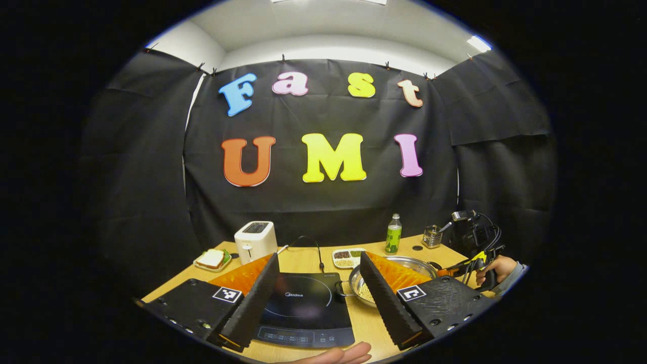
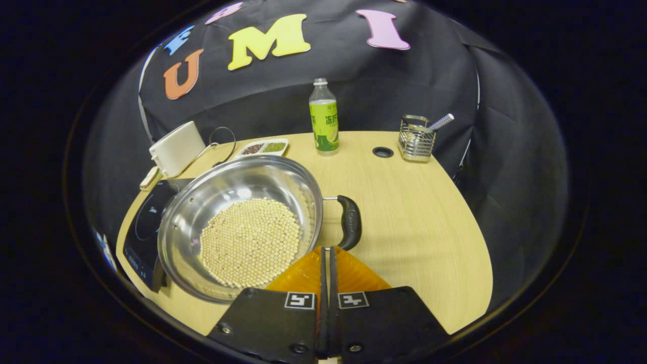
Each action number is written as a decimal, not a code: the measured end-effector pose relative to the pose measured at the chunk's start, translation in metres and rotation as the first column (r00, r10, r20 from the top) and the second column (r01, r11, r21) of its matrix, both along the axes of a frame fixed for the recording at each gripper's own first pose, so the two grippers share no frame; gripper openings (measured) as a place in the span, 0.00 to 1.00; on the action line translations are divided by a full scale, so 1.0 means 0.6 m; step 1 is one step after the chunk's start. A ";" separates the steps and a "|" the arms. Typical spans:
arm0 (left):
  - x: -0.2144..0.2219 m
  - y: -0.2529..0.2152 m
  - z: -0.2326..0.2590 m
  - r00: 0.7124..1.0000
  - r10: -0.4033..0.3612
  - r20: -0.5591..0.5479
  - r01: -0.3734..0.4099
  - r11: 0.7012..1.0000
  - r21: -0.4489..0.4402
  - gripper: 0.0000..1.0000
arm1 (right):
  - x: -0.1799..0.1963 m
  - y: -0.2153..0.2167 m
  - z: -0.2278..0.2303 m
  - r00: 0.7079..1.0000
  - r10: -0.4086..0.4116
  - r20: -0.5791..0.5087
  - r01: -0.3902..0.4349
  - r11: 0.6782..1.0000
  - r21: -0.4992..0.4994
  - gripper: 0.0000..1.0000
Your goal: First push the handle of the pot to place it horizontally, then grasp the pot with both hands and set it on the induction cooktop.
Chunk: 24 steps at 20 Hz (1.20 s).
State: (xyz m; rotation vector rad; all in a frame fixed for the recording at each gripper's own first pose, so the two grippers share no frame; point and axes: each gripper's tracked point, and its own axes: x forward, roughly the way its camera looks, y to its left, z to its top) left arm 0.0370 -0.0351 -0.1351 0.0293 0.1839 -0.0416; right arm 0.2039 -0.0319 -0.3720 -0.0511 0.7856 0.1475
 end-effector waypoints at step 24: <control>0.180 -0.047 -0.266 0.902 -0.008 -0.432 -0.028 0.997 -0.077 0.96 | -0.006 -0.019 0.101 0.980 0.038 0.197 -0.034 0.999 -0.024 0.87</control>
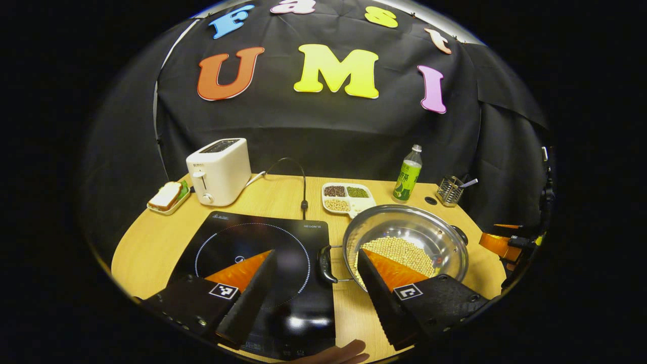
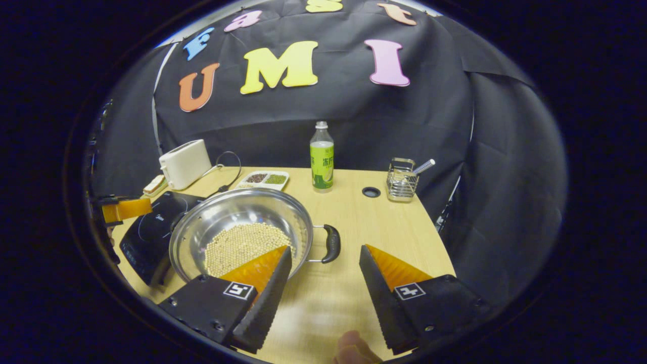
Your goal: First push the handle of the pot to place it horizontally, then grasp the pot with both hands and set it on the induction cooktop.
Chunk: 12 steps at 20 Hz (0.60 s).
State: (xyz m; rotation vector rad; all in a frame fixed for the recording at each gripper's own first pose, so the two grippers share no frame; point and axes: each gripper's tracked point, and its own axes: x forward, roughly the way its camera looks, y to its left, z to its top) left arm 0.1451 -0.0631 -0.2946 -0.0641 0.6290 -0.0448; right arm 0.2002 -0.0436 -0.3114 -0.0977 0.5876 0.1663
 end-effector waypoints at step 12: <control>0.038 -0.019 -0.091 0.986 -0.017 -0.163 0.012 0.999 -0.033 0.95 | 0.087 0.021 -0.084 0.994 -0.033 -0.105 0.028 0.999 -0.043 0.87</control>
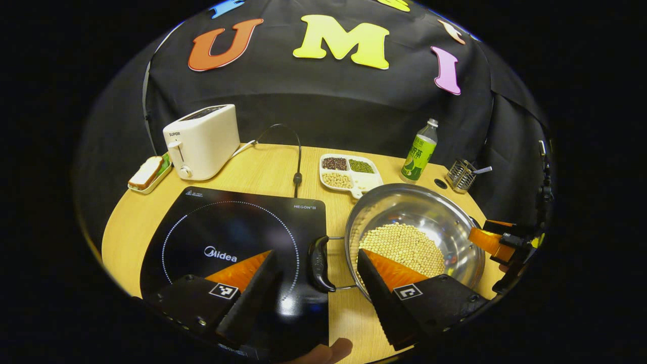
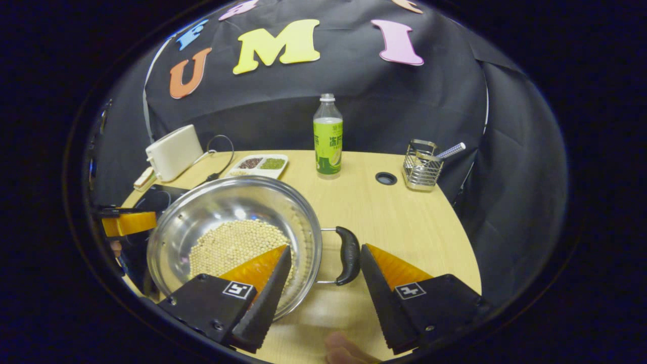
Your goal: First push the handle of the pot to place it horizontally, then grasp the pot with both hands and set it on the induction cooktop.
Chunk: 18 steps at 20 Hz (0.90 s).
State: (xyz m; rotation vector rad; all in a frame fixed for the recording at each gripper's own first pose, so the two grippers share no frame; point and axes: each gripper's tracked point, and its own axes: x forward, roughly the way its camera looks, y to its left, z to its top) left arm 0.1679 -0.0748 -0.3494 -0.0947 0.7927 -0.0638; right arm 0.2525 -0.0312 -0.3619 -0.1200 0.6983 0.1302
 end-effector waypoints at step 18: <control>0.015 -0.023 -0.032 0.996 0.006 -0.092 -0.011 0.998 -0.063 0.44 | 0.007 -0.008 -0.045 0.996 -0.061 -0.071 0.065 0.996 0.056 0.68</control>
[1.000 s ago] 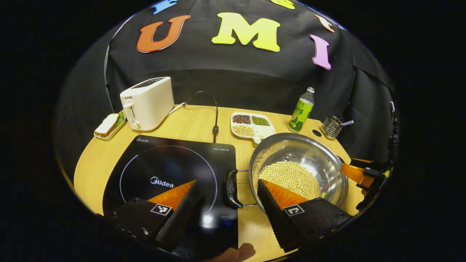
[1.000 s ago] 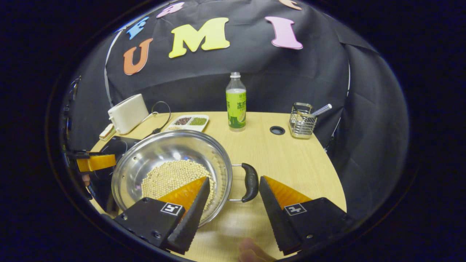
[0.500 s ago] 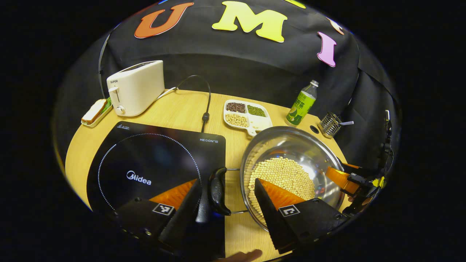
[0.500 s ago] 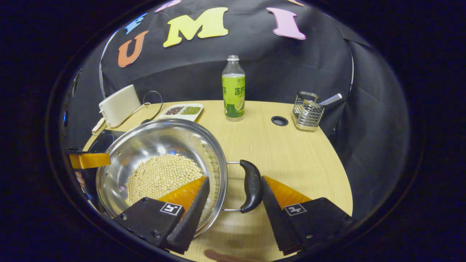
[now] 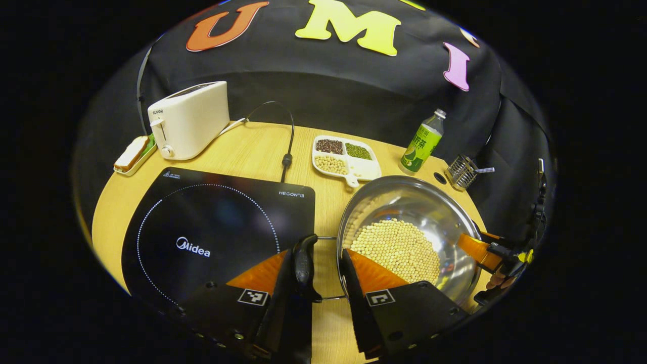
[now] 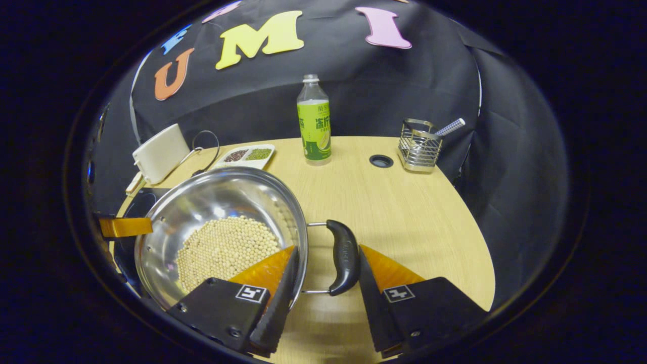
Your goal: First push the handle of the pot to place it horizontally, then grasp the pot with both hands and set it on the induction cooktop.
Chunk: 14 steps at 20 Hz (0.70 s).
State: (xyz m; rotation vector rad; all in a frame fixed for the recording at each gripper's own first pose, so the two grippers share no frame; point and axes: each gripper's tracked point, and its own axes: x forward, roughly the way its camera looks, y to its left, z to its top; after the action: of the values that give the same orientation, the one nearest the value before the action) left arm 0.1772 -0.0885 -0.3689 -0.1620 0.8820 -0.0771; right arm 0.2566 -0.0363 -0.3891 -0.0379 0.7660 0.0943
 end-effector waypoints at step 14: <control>-0.050 -0.023 0.051 0.999 0.012 0.049 -0.011 1.000 -0.010 0.52 | -0.073 -0.027 0.063 0.998 -0.056 0.000 0.056 0.998 0.024 0.63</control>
State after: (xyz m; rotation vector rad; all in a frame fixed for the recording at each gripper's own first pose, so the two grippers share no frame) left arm 0.1472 -0.1020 -0.3383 -0.1737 0.8315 -0.0746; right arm 0.2130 -0.0524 -0.3514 0.0068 0.7644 0.0503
